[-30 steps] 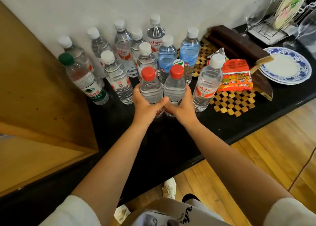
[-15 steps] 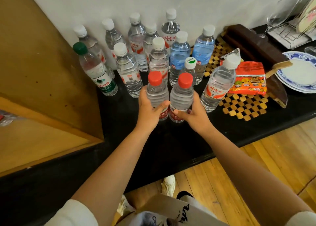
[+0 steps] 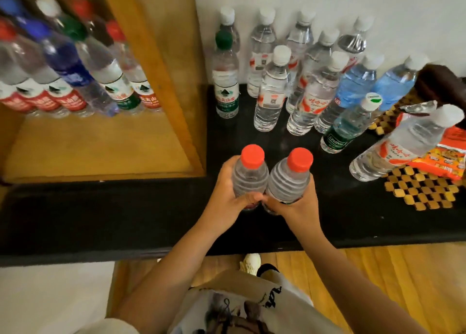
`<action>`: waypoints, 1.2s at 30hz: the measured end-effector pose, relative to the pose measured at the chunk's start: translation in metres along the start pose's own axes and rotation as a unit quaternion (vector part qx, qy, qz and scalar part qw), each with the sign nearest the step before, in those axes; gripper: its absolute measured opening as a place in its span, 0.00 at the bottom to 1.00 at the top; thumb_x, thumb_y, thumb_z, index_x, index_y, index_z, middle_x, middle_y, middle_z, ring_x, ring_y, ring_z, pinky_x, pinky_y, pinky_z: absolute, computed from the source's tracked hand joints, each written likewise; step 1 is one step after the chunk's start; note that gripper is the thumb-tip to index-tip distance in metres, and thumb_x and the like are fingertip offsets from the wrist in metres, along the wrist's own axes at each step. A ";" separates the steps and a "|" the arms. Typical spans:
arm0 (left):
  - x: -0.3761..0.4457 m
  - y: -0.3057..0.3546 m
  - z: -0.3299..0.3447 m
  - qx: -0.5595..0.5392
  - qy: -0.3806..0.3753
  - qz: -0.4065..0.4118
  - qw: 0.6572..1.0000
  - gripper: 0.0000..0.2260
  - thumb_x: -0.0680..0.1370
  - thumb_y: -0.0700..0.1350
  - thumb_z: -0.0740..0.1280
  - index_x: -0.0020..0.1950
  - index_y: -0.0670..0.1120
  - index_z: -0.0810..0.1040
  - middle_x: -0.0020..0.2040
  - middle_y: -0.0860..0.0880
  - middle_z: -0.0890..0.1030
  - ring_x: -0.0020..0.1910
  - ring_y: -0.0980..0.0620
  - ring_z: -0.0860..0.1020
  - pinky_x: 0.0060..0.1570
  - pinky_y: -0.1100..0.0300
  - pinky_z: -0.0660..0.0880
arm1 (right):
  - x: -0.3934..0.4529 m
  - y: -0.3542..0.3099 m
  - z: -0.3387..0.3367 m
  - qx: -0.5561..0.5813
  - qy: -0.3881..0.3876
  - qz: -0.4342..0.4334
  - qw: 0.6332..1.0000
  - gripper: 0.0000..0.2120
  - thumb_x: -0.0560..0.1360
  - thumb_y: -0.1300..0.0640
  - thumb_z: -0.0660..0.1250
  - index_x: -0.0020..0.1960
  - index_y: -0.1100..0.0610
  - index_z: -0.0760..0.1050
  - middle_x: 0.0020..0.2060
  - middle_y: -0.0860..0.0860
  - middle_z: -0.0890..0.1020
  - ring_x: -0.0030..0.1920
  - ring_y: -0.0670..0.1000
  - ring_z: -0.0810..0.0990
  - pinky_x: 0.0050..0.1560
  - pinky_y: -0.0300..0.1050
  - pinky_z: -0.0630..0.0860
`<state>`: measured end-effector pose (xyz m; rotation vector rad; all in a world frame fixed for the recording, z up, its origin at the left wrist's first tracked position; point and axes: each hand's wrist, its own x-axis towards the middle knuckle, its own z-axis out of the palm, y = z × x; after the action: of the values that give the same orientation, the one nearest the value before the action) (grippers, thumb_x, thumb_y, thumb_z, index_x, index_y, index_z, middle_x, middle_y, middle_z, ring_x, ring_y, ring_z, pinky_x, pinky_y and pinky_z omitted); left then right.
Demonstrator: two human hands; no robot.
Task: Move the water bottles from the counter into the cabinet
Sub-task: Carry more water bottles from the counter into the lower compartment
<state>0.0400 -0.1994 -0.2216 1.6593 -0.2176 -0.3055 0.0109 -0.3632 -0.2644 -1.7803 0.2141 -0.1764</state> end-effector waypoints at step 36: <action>-0.056 -0.023 -0.443 -0.028 0.323 0.052 0.945 0.26 0.74 0.32 0.66 0.66 0.47 0.59 0.58 0.54 0.71 0.56 0.67 0.73 0.60 0.69 0.70 | 0.040 -0.124 0.441 0.006 -0.173 -0.031 0.984 0.36 0.55 0.61 0.81 0.56 0.43 0.67 0.51 0.41 0.79 0.53 0.36 0.78 0.51 0.29 0.74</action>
<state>0.1298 0.2383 -0.1988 1.5981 0.1966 0.3160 0.1595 0.0712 -0.2385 -1.7758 -0.0915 0.0890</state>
